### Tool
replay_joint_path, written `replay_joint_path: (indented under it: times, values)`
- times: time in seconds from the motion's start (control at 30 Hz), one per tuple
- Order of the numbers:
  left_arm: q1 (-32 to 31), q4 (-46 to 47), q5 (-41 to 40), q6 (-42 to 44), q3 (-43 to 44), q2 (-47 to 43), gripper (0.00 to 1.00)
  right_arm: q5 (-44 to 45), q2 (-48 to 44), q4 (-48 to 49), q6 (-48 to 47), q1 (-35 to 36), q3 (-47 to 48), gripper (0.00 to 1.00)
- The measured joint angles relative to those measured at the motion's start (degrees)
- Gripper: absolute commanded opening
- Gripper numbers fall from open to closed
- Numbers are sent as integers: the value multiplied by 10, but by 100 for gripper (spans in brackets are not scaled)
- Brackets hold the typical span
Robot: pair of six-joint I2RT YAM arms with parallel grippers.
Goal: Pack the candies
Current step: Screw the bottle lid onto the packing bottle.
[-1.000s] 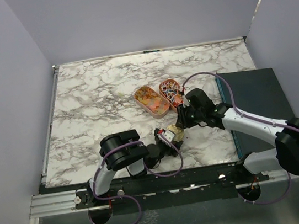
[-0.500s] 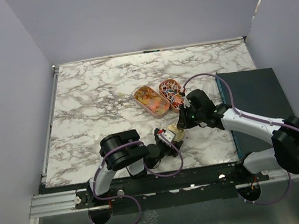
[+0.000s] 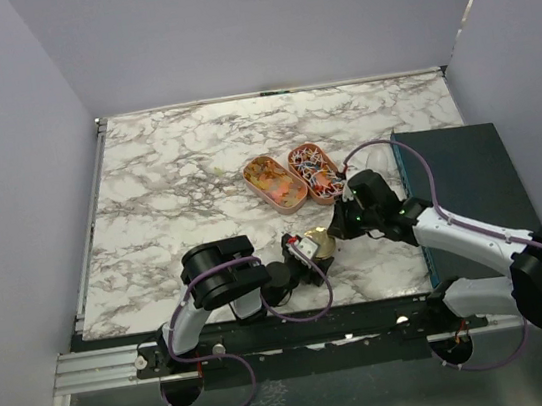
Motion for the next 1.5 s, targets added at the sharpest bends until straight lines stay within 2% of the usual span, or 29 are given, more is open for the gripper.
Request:
replay_joint_path:
  times: [0.3,0.6,0.77,0.9,1.1,1.3,1.5]
  values:
    - [-2,0,1,0,0,0,39,45,-59,-25,46,38,-30,11]
    - [-2,0,0,0,1,0,39,18,-105,-85,99,84,-54,10]
    - [-2,0,0,0,1,0,39,33,-120,-122,105,89,-48,20]
    - [-2,0,0,0,1,0,39,70,-125,-154,98,89,-7,27]
    - [-2,0,0,0,1,1,39,126,-92,-162,53,89,73,38]
    - [-2,0,-1,0,1,1,39,134,-10,-154,-5,82,129,38]
    - [-2,0,0,0,1,1,39,80,59,-127,-53,40,146,35]
